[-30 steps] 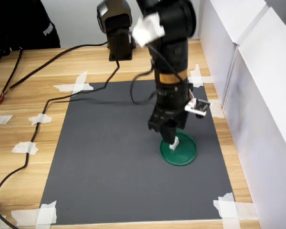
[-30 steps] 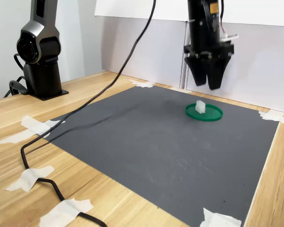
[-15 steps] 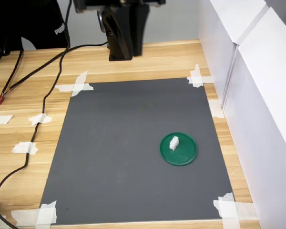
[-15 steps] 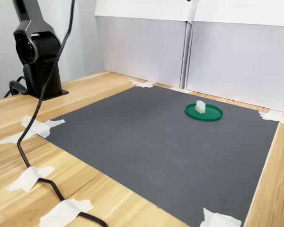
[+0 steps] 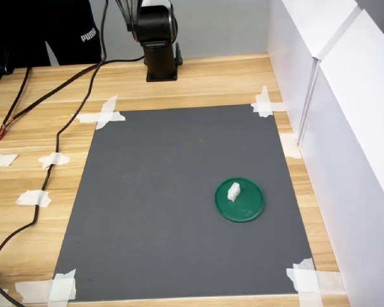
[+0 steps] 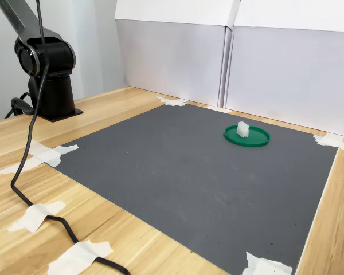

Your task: Grasp a white terminal and put it on the green lid.

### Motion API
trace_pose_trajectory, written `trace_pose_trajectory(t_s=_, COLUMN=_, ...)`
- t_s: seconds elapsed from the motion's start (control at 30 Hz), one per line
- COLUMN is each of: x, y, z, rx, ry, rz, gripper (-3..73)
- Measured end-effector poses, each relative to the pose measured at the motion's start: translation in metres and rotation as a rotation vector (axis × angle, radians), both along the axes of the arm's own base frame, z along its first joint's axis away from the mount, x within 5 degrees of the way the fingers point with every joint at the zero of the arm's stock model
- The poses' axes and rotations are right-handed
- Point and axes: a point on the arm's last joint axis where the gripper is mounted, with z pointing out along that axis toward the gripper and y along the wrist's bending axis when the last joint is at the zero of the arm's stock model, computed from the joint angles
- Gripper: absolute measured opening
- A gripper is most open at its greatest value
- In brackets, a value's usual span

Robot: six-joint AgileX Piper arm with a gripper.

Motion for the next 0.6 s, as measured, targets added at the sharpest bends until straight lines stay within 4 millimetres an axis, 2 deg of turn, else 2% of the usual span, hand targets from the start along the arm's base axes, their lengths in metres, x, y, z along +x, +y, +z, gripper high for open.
trace_pose_trajectory(t_s=0.17, x=-0.021, y=-0.001, z=-0.025, rx=0.006, ry=-0.001, rz=-0.003, gripper=-1.5)
trace_pose_trajectory(t_s=0.47, x=-0.063, y=-0.003, z=-0.084, rx=0.007, ry=-0.017, rz=-0.003, gripper=-1.5)
trace_pose_trajectory(t_s=0.6, x=-0.08, y=-0.003, z=-0.101, rx=0.009, ry=-0.061, rz=-0.002, gripper=-1.6)
